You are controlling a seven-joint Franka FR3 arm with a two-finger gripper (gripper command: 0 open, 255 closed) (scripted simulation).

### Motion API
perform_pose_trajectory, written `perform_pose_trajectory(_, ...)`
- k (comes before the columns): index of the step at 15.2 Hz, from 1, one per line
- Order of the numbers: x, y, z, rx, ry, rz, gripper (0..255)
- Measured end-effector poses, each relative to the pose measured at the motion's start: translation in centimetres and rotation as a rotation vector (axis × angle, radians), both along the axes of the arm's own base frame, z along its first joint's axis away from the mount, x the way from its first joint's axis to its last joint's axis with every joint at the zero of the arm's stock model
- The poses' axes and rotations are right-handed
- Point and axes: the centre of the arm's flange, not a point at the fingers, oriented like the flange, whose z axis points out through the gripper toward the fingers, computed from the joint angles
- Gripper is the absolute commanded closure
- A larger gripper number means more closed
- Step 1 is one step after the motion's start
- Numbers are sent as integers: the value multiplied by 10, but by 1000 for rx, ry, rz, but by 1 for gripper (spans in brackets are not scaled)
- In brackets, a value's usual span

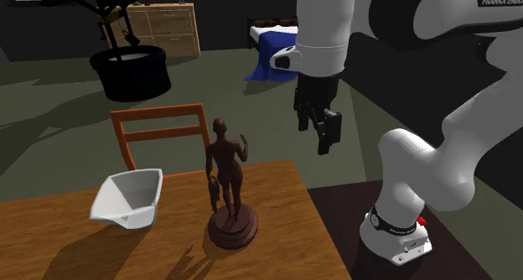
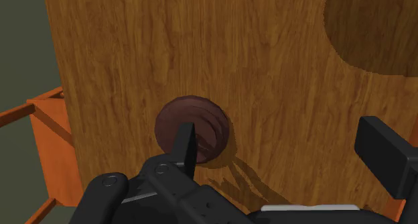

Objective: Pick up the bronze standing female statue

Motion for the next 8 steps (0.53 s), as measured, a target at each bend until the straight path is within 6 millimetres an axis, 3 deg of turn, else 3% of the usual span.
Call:
perform_pose_trajectory(3,9,-12,-3,19,-16,29,0)
perform_pose_trajectory(8,52,-59,-18,93,-82,149,0)
